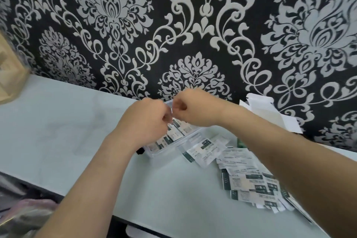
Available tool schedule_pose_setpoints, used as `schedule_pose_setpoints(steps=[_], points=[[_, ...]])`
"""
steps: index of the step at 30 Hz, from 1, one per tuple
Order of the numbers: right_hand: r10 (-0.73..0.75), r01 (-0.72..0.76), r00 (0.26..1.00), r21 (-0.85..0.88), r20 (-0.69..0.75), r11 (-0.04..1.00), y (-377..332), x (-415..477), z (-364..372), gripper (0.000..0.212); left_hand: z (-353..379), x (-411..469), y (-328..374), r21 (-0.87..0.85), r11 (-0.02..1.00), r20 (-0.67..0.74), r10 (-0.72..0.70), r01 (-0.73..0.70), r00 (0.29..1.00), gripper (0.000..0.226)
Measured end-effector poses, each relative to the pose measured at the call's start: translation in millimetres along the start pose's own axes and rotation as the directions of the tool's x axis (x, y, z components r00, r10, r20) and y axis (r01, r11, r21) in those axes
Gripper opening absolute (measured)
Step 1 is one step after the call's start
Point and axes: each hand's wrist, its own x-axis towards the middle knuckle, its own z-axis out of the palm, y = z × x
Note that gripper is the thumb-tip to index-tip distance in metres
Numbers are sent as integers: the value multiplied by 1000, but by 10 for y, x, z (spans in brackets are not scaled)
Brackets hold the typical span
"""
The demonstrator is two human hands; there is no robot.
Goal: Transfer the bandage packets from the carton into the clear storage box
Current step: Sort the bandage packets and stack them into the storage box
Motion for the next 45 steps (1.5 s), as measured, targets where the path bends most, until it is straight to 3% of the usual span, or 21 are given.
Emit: schedule_pose_setpoints(steps=[4, 8, 11, 13, 17, 19, 22, 26, 29, 31, 33, 34, 36, 38, 40, 43, 44, 45], points=[[83, -69, 994, 186, -71, 980, 98, -630, -225, 21, -83, -92, 408, -192, 970, -136, 128, -152, 983, 32], [187, -186, 982, 167, 9, 968, 341, -1234, -194, 17, 243, -176, 764, -223, 953, 93, 229, -204, 969, 34], [282, -281, 960, 82, 6, 956, 624, -1583, -10, 14, 616, -209, 965, -160, 952, 226, 293, -262, 929, 23], [334, -335, 942, 29, 35, 942, 797, -1731, 139, 23, 802, -204, 1081, -128, 932, 252, 362, -340, 898, 8], [358, -359, 933, 45, 35, 932, 966, -1793, 419, 47, 1028, -162, 1176, 47, 922, 293, 356, -385, 887, 37], [362, -362, 932, 42, 7, 931, 1008, -1789, 516, 48, 1057, -150, 1226, 116, 925, 274, 321, -362, 907, 39], [354, -353, 935, 31, -24, 935, 1045, -1782, 566, 40, 996, -141, 1291, 214, 896, 170, 357, -388, 919, 23], [352, -348, 933, 63, -74, 935, 1077, -1799, 569, 32, 978, -149, 1330, 244, 904, 119, 330, -350, 936, 17], [349, -334, 924, 115, -154, 935, 1091, -1837, 571, 27, 946, -150, 1287, 122, 948, 0, 296, -294, 955, 18], [346, -312, 907, 168, -240, 935, 1096, -1861, 570, 25, 916, -140, 1237, -62, 963, -106, 253, -261, 962, 19], [374, -291, 866, 273, -333, 917, 1093, -1868, 552, 22, 866, -143, 1231, -333, 929, -150, 118, -162, 982, 16], [413, -278, 832, 366, -370, 888, 1080, -1868, 535, 21, 843, -147, 1244, -503, 858, -146, 37, -106, 989, 17], [529, -228, 772, 623, -353, 748, 1031, -1852, 509, 25, 786, -194, 1319, -797, 604, -59, -98, 12, 993, 26], [572, -108, 797, 885, -195, 453, 937, -1809, 506, 32, 752, -260, 1433, -944, 299, 102, -147, 142, 984, 25], [521, 6, 848, 983, -101, 181, 822, -1764, 558, 23, 751, -336, 1554, -967, 106, 216, -147, 233, 965, 18], [483, 83, 873, 997, -71, -3, 730, -1734, 635, 26, 794, -398, 1656, -958, 12, 283, -111, 286, 953, 19], [483, 85, 873, 996, -65, -19, 732, -1739, 635, 28, 793, -390, 1652, -961, 38, 268, -95, 273, 959, 17], [494, 81, 867, 997, -63, -15, 760, -1746, 623, 28, 790, -368, 1624, -964, 127, 224, -79, 233, 971, 14]])
